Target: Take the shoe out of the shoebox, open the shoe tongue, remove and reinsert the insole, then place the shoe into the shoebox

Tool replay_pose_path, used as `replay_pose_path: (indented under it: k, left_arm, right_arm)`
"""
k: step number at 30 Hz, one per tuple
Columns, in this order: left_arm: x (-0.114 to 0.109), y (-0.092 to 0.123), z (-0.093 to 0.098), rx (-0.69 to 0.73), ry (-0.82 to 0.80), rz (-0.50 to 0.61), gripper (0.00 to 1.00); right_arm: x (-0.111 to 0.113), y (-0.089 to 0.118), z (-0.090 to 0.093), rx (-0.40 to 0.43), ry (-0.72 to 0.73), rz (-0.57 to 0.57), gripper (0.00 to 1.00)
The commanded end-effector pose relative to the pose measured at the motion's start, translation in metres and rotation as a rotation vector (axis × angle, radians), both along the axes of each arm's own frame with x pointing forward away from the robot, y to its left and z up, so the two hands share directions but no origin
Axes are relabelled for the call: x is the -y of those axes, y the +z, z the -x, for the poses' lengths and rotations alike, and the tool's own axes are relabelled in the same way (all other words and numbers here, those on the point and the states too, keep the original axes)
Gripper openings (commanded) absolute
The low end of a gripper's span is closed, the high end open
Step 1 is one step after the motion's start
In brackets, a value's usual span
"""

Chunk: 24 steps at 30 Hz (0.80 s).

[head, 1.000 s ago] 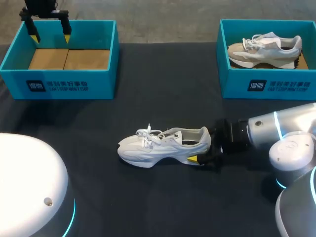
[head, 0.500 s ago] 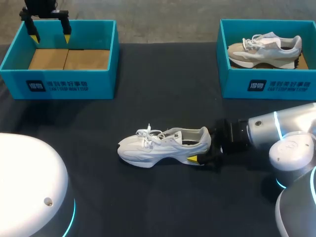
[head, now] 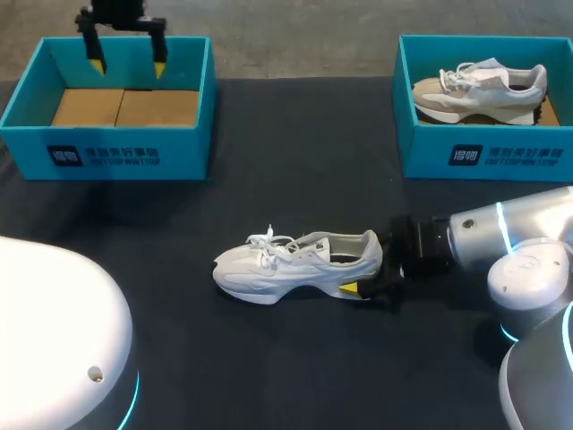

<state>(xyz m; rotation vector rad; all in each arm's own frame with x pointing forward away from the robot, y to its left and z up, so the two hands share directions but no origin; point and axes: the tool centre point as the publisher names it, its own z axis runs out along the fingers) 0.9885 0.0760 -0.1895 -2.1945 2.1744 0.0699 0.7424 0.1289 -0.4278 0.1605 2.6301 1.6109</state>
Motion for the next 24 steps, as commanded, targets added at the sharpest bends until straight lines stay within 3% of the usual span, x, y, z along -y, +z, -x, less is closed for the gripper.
replay_pose_path:
  k: [1,11,24]
  left_arm:
    - [0.019,0.001,0.016,0.035,-0.006,-0.027,1.00]
    - [0.058,0.009,0.041,0.073,-0.002,0.014,1.00]
    - [0.108,-0.004,0.070,-0.006,0.025,0.064,1.00]
  right_arm:
    - [-0.002,-0.001,0.001,-0.001,-0.001,0.003,0.00]
    - [-0.002,-0.001,0.001,-0.001,-0.001,0.003,0.00]
    - [-0.002,-0.001,0.001,-0.001,-0.001,0.003,0.00]
